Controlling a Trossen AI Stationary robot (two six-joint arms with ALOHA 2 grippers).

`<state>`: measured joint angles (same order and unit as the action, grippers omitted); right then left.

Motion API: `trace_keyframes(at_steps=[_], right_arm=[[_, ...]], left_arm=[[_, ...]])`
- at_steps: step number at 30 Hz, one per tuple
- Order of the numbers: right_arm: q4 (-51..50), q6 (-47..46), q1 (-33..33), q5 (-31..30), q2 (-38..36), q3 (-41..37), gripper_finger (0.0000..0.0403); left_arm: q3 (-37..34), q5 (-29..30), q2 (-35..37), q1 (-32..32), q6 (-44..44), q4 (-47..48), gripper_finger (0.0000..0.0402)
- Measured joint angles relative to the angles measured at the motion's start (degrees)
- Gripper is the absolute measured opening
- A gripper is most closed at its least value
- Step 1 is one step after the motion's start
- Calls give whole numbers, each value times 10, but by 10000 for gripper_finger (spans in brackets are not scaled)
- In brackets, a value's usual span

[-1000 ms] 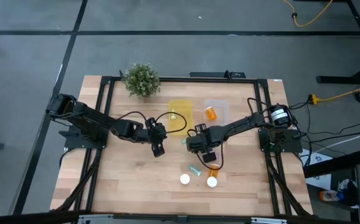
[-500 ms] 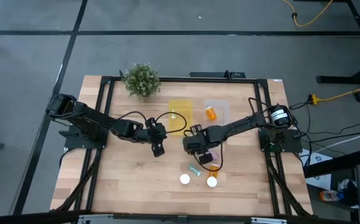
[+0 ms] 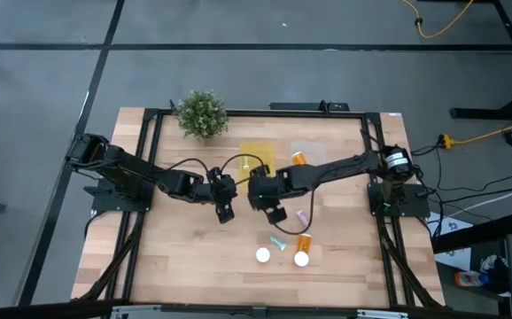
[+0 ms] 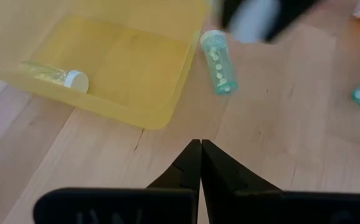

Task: Pick and place medicine bottles into bin by pill shape (circle, oval)
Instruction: Put the small yellow pill bottle into the yellow bin, then put the small pink pill bottle into the yellow bin

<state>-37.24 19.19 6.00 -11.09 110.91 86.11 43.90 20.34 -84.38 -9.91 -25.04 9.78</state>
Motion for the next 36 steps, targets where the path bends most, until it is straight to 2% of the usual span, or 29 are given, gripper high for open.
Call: trace_keyframes(at_steps=[2, 7, 18, 23, 28, 36], right_arm=[[16, 0, -8, -26, 0, 0, 114], [50, -40, -27, -28, 0, 0, 117], [41, -70, -51, -29, 0, 0, 166], [3, -73, -50, -28, 0, 0, 169], [-39, -142, -42, -9, -3, 0, 169], [-130, -179, -9, 13, -20, 0, 170]], left_arm=[[0, 0, 0, 0, 1, 0, 4], [0, 0, 0, 0, 1, 1, 4], [0, 0, 0, 0, 1, 2, 4], [0, 0, 0, 0, 1, 2, 4], [0, 0, 0, 0, 1, 2, 4], [0, 0, 0, 0, -2, 0, 4]])
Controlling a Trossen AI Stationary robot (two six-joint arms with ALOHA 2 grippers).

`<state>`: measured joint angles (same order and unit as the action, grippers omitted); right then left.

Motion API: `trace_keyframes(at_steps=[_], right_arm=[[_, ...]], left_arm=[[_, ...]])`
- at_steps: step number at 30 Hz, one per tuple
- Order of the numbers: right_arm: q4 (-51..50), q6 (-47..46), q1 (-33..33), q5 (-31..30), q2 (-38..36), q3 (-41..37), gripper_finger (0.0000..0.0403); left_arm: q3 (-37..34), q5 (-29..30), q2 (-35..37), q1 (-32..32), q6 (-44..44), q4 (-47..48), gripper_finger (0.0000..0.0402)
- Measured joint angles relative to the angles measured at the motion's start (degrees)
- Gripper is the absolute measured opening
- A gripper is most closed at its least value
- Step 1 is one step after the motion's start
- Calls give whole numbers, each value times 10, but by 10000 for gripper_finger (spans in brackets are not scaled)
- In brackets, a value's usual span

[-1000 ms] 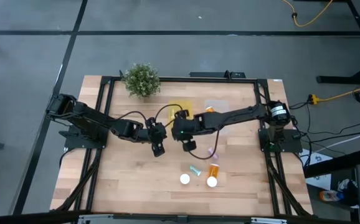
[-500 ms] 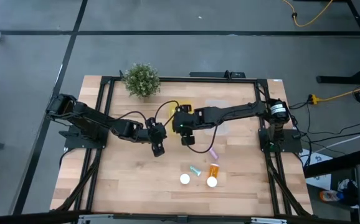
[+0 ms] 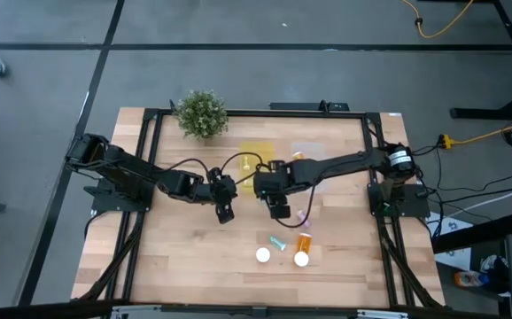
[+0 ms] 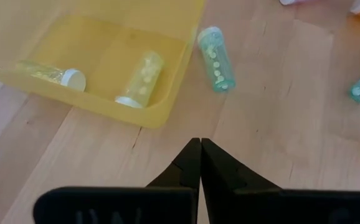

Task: Pick and place medicine bottles into bin by pill shape (circle, oval)
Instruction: Put the small pink pill bottle into the yellow bin

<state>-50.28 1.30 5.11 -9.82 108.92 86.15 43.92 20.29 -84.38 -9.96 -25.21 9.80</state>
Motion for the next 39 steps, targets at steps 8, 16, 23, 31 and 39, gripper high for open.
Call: trace_keyframes(at_steps=[8, 16, 23, 31, 39], right_arm=[[-29, -56, 34, 21, -3, -23, 170], [-134, -196, 69, 8, -4, -50, 170], [-178, -338, 106, 8, -4, -50, 170], [-177, -448, 155, 9, -5, -50, 161], [-222, -477, 173, 3, -5, -50, 155]], left_arm=[[0, 0, 0, 0, -1, -1, 4], [0, 0, 0, 0, -2, -1, 4], [0, 0, 0, 0, -2, -1, 4], [0, 0, 0, 0, 3, 0, 4], [0, 0, 0, 0, -1, 0, 4]])
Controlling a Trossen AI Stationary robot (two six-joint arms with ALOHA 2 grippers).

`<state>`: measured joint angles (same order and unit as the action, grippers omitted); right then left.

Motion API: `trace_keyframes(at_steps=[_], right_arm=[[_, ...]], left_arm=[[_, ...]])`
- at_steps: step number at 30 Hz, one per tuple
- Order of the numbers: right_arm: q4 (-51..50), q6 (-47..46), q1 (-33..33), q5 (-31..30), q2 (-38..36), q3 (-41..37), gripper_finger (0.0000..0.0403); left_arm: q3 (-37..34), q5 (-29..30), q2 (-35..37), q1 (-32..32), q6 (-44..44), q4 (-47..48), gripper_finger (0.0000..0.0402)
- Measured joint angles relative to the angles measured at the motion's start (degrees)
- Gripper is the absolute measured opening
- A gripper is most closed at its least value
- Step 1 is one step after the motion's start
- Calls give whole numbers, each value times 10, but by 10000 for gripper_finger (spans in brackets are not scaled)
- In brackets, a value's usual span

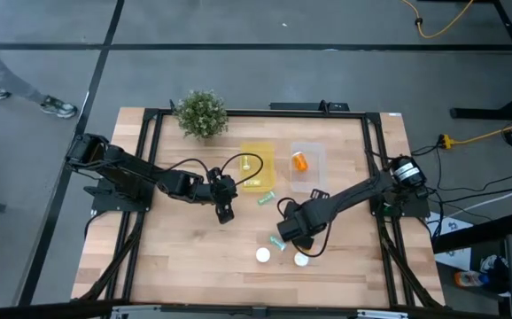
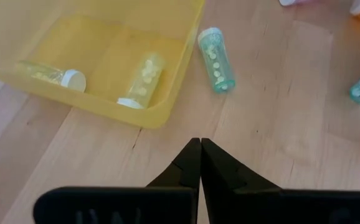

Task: Pick and place medicine bottles into bin by pill shape (circle, oval)
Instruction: Put the small pink pill bottle into the yellow bin

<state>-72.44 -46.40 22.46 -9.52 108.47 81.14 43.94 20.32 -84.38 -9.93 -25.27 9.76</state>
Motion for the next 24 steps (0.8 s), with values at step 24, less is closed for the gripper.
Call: trace_keyframes(at_steps=[24], right_arm=[[315, -76, 2, -8, -205, -254, 155]], left_arm=[[0, 0, 0, 0, -26, 0, 4]])
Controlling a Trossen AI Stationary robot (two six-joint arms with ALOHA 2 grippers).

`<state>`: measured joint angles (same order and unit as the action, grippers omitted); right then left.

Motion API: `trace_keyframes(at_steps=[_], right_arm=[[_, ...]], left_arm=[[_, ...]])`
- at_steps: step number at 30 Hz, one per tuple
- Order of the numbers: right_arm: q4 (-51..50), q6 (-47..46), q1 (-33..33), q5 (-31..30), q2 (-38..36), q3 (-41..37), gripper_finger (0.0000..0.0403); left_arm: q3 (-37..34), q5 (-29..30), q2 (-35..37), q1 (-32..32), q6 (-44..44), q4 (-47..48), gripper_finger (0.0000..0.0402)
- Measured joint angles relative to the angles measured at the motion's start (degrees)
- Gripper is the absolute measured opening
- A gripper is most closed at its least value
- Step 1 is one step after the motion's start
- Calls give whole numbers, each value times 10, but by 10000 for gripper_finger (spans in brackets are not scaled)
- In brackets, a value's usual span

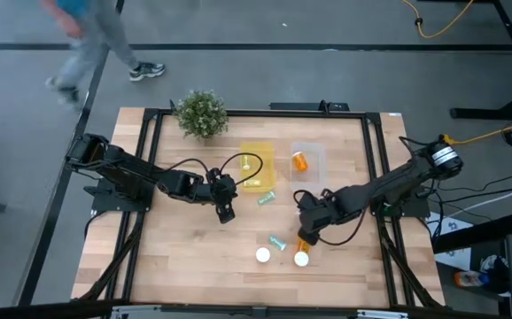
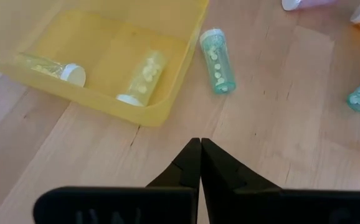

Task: Pick and place medicine bottles into bin by pill shape (circle, oval)
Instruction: Put the small pink pill bottle into the yellow bin

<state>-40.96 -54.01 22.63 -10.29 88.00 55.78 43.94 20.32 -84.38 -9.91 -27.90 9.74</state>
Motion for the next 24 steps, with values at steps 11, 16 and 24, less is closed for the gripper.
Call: trace_keyframes(at_steps=[11, 16, 24], right_arm=[[22, -13, -8, -13, 56, 0, 155], [13, -12, -14, -15, 72, 0, 155], [11, 5, -18, -13, 108, 0, 155]], left_arm=[[0, 0, 0, 0, 15, 1, 4], [0, 0, 0, 0, 15, 1, 4], [0, 0, 0, 0, 15, 0, 4]])
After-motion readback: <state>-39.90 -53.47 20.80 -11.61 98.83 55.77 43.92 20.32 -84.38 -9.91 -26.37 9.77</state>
